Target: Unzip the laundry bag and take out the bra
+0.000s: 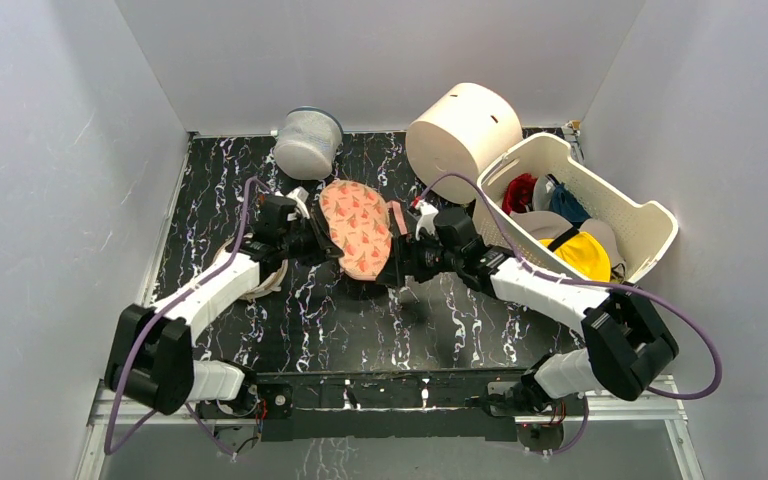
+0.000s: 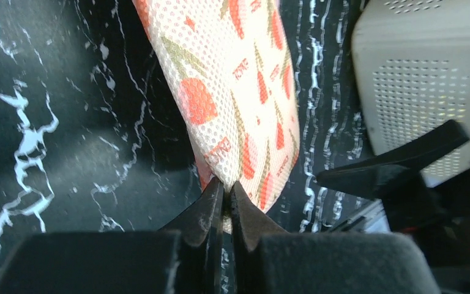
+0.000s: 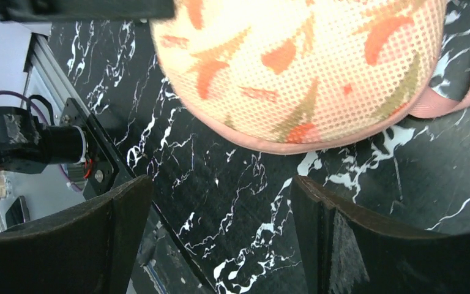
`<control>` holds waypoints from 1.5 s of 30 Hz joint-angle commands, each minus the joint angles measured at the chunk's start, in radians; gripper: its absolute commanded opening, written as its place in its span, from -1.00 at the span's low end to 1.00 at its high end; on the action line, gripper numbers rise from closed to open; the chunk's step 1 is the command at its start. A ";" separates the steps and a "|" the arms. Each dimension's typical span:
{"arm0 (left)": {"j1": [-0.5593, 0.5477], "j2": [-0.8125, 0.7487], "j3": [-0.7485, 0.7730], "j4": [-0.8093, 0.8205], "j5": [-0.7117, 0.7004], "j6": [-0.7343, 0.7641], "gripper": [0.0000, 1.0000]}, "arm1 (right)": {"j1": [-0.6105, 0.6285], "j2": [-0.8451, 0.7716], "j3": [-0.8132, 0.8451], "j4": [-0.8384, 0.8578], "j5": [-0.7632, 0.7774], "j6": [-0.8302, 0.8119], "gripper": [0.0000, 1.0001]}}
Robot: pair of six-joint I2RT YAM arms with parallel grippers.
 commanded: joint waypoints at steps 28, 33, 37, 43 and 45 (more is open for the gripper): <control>-0.070 -0.235 -0.002 -0.227 0.047 0.018 0.47 | -0.097 -0.061 0.010 0.037 0.361 -0.006 0.57; -0.085 -0.182 0.124 -0.306 -0.011 0.304 0.93 | -0.097 -0.155 -0.012 -0.021 0.263 -0.081 0.62; -0.162 -0.101 0.150 -0.267 -0.113 0.495 0.97 | -0.097 -0.245 -0.076 -0.017 0.255 -0.078 0.66; -0.411 -0.081 0.084 -0.111 -0.319 0.929 0.72 | -0.097 -0.331 -0.084 -0.054 0.328 -0.128 0.70; -0.477 -0.088 0.052 -0.074 -0.346 1.095 0.52 | -0.097 -0.354 -0.087 -0.060 0.357 -0.141 0.72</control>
